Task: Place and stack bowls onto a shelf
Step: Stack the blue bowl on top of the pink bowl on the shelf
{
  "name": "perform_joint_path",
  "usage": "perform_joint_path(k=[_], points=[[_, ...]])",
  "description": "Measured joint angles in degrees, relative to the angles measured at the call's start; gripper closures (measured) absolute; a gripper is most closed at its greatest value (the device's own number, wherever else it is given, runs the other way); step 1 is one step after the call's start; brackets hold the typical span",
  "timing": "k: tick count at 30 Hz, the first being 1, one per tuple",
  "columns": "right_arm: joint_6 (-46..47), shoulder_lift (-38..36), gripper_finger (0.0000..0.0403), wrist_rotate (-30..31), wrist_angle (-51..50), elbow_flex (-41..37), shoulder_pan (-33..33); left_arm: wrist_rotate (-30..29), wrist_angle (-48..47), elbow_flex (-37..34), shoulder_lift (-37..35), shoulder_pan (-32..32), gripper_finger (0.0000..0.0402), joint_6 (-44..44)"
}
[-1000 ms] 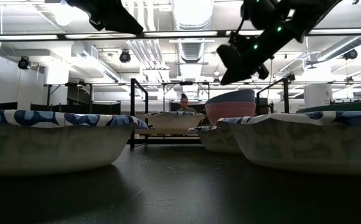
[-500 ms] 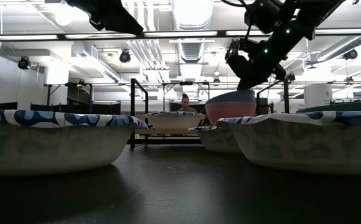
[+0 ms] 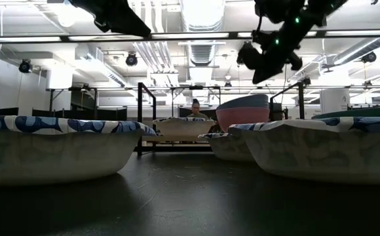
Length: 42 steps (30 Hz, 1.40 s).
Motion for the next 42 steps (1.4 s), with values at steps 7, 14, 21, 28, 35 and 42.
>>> perform_joint_path(k=[7,14,21,28,35,42], points=[[4.2,1.7,0.0394,-7.7,-23.1,12.7,-3.5,0.0,-1.0,0.0,0.1,0.0,0.0293,0.0],[7.5,3.8,0.0394,-21.8,-40.1,23.6,-7.5,0.0,-1.1,0.0,0.1,0.0,0.0293,0.0],[7.1,7.6,0.0394,-21.4,-40.9,22.3,-7.5,0.0,-1.2,0.0,0.2,0.0,0.0293,0.0],[5.5,13.2,0.0394,-20.4,-39.2,22.3,-7.5,0.0,-1.4,0.0,0.2,0.0,0.0293,0.0],[5.3,15.3,0.0394,-20.4,-39.2,22.3,-7.4,0.0,-1.4,0.0,0.2,0.0,0.0293,0.0],[5.3,13.1,0.0394,-17.5,-37.8,22.3,-7.4,0.0,-1.4,0.0,0.2,0.0,0.0293,0.0]])
